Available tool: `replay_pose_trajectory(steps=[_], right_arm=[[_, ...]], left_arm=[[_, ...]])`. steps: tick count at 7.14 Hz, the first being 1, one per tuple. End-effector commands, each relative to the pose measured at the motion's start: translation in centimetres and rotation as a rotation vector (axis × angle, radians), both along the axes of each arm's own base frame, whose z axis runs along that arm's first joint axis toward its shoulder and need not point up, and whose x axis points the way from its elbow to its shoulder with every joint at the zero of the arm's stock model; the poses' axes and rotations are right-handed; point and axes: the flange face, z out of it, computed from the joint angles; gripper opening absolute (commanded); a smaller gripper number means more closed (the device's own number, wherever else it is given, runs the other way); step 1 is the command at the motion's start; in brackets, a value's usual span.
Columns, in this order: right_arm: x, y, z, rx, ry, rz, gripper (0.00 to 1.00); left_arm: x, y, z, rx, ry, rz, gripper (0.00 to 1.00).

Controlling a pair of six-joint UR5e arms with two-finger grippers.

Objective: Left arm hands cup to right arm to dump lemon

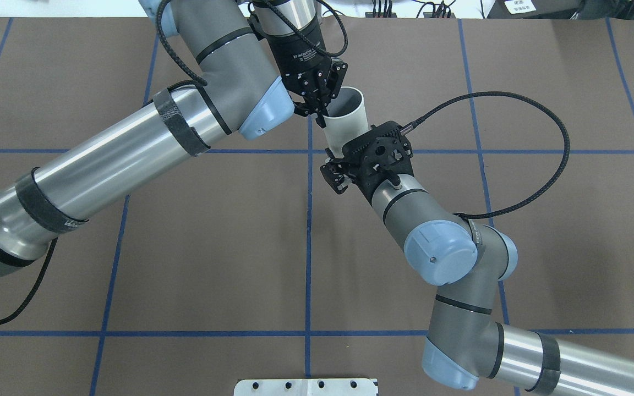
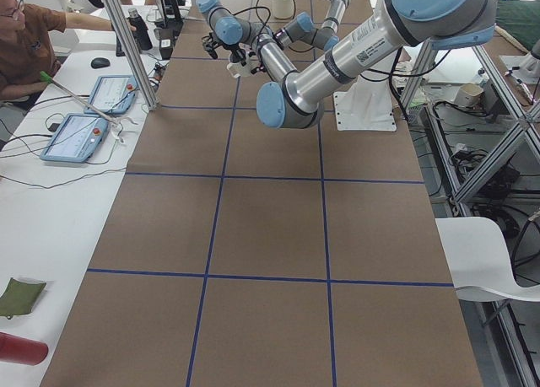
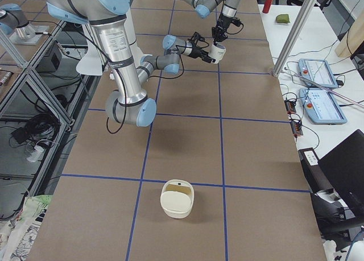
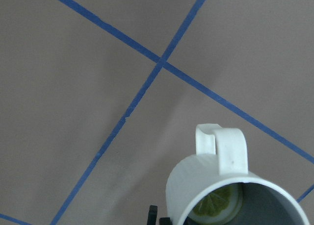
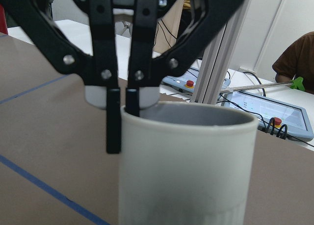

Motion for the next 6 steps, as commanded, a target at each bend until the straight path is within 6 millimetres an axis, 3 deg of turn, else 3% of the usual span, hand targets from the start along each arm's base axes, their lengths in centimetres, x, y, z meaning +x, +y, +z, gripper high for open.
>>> replay_pose_trajectory(steps=[1,2,6], right_arm=[[0.1,-0.1,0.0,0.000,-0.002,0.002,0.99],[0.1,-0.1,0.0,0.000,-0.002,0.002,0.99],[0.2,-0.1,-0.2,-0.003,-0.012,0.003,0.99]], left_arm=[[0.0,0.6,-0.2,-0.011,-0.010,0.005,0.00],[0.7,1.8,-0.6,-0.006,-0.005,0.022,0.00],[1.2,2.6,-1.0,-0.026,0.008,0.043,0.00]])
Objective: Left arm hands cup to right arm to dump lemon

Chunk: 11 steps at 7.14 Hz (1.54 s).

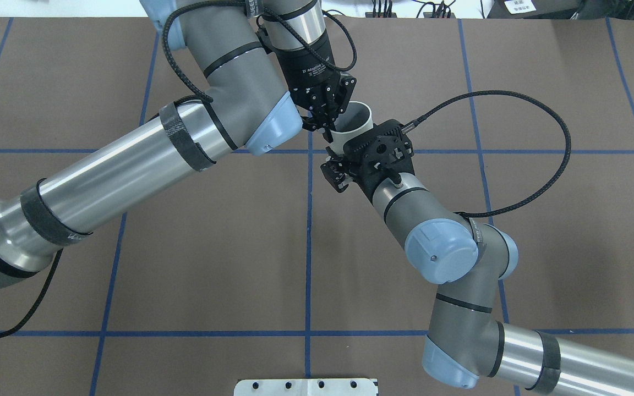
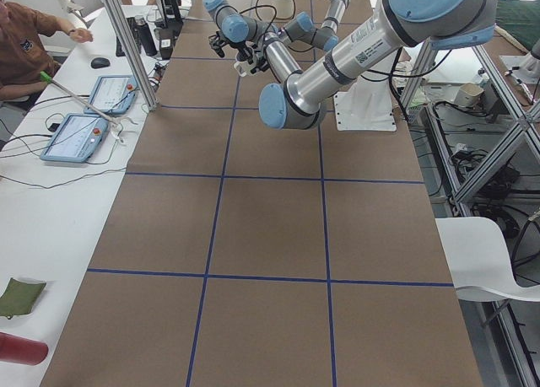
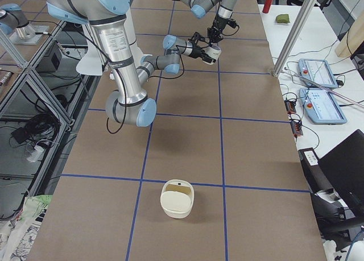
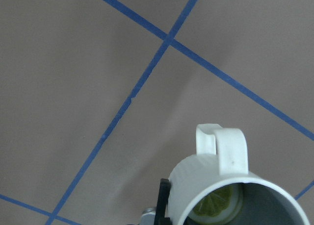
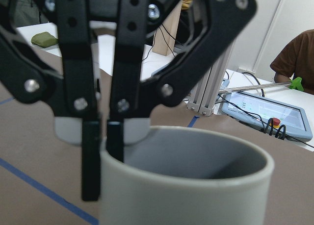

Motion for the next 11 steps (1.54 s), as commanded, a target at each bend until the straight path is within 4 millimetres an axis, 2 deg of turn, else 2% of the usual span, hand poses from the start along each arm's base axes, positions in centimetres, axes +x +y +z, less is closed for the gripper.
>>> replay_pose_trajectory(steps=[1,2,4,5,6,7,8,9,10,11], right_arm=[[0.0,0.0,-0.5,-0.008,-0.026,-0.001,0.39],[0.0,0.1,-0.5,-0.031,-0.057,0.001,0.00],[0.0,0.1,-0.5,-0.031,-0.056,-0.001,0.00],[0.1,0.0,-0.7,-0.030,-0.060,0.001,0.00],[0.5,-0.1,-0.5,-0.033,-0.064,0.008,0.00],[2.0,-0.1,-0.3,-0.030,-0.070,0.018,0.00],[3.7,-1.1,0.5,-0.032,-0.063,0.044,0.00],[5.3,-2.4,2.1,-0.043,-0.040,0.076,0.00],[7.7,-3.9,5.3,-0.064,0.006,0.117,0.00],[11.3,-4.5,8.5,-0.086,0.045,0.154,0.05]], left_arm=[[0.1,0.3,-0.2,-0.009,0.011,0.014,0.00],[0.1,0.3,-0.3,0.014,0.026,0.019,0.98],[-1.0,1.1,-0.7,0.042,0.045,0.011,1.00],[-1.4,0.7,-0.7,0.044,0.044,0.001,1.00],[-3.8,-0.8,-1.1,0.062,0.047,-0.042,1.00],[-6.7,-2.4,-1.7,0.111,0.033,-0.119,1.00],[-7.1,-3.2,-1.0,0.154,-0.013,-0.179,1.00],[-6.8,-3.9,1.5,0.195,-0.068,-0.209,1.00],[-6.8,-4.5,4.3,0.254,-0.092,-0.177,1.00],[-6.9,-4.9,5.8,0.296,-0.119,-0.173,1.00]])
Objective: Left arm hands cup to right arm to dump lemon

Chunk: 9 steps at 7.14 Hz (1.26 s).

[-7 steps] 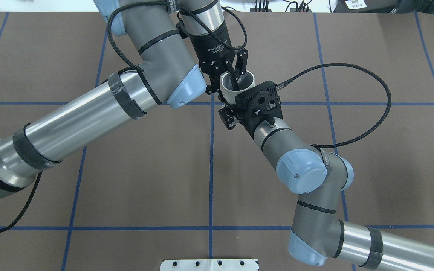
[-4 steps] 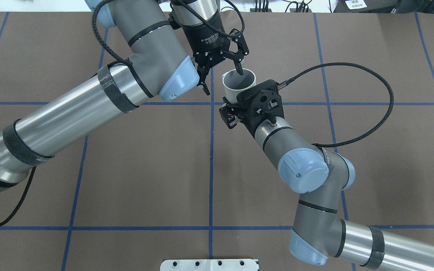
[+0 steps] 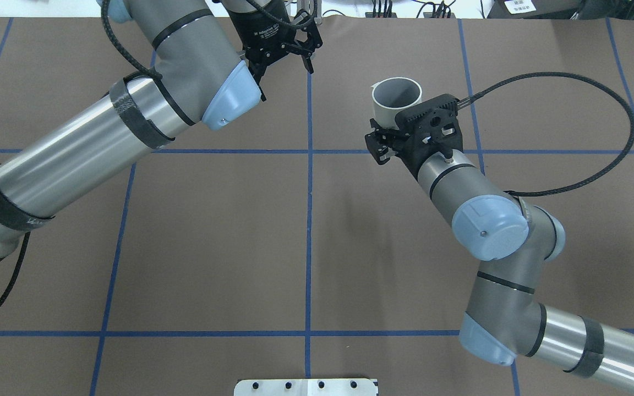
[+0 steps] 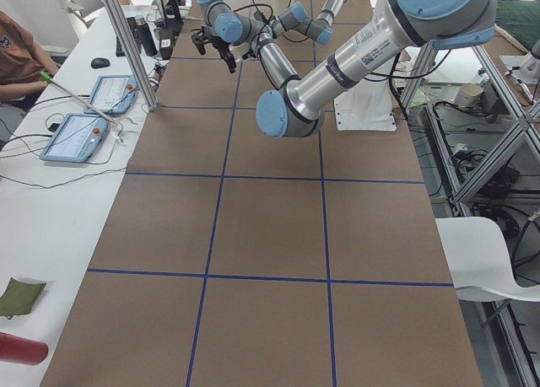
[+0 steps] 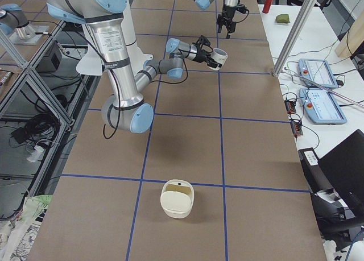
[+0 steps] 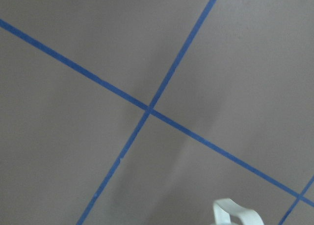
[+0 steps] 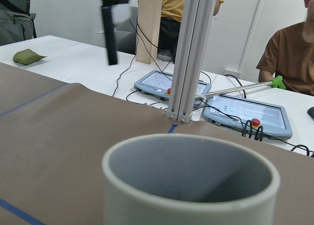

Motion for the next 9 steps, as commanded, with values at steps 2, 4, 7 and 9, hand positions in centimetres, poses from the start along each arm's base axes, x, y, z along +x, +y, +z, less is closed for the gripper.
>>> replay_pose_trajectory(steps=[2,4,7,9], right_arm=[[10.6,0.7,10.4,-0.014,-0.001,0.049,0.04],[17.4,5.0,16.1,-0.019,-0.019,0.013,0.04],[27.4,11.4,22.8,-0.016,-0.048,-0.018,0.04],[33.1,15.1,30.3,-0.035,-0.170,-0.040,0.04]], left_arm=[[-0.3,-0.7,4.1,0.067,-0.064,0.008,1.00],[-0.5,-0.4,3.8,0.076,-0.058,0.006,1.00],[-1.5,1.0,5.5,0.095,-0.062,-0.003,1.00],[-1.7,1.1,5.5,0.098,-0.061,-0.006,1.00]])
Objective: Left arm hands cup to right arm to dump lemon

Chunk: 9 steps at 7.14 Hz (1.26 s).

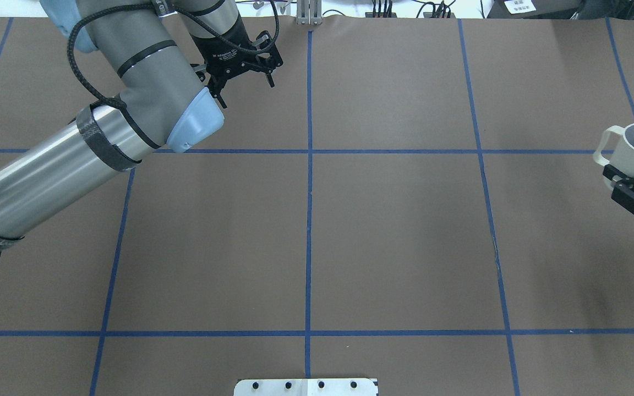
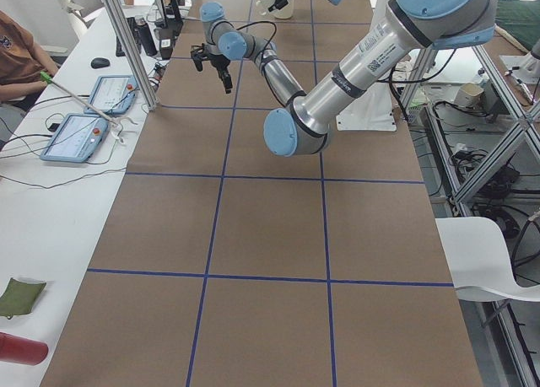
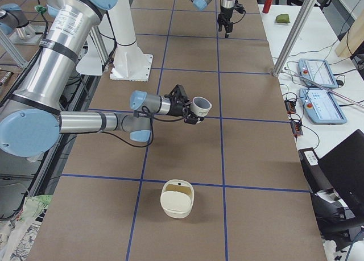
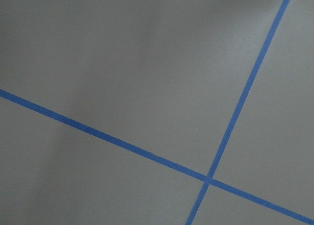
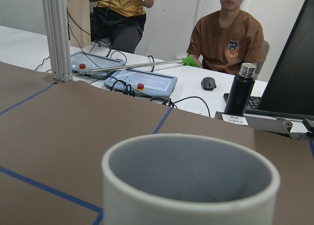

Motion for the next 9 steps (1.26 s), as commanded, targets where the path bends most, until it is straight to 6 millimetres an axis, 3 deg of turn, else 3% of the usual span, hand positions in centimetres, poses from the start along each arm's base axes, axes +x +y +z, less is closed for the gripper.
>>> replay_pose_trajectory(steps=[1,2,3,4,7,9], right_arm=[[7.1,4.3,10.3,-0.003,-0.118,-0.008,0.04],[10.0,5.2,13.1,-0.030,-0.127,-0.021,0.05],[12.6,5.9,13.6,-0.055,-0.143,-0.022,0.05],[14.1,6.5,14.2,-0.100,-0.193,-0.026,0.05],[14.6,7.3,17.0,-0.168,-0.509,-0.010,0.05],[14.7,7.5,16.9,-0.242,-0.697,-0.003,0.05]], left_arm=[[-0.2,0.1,0.1,0.003,0.001,-0.002,1.00],[-0.3,0.2,-0.2,0.008,0.005,-0.002,1.00],[-0.5,0.4,-0.5,0.018,0.006,-0.007,1.00],[-0.5,0.4,-0.6,0.025,0.003,-0.012,1.00],[-0.6,0.2,-0.6,0.041,-0.010,-0.028,1.00],[-0.9,0.0,-0.7,0.053,-0.011,-0.026,1.00]])
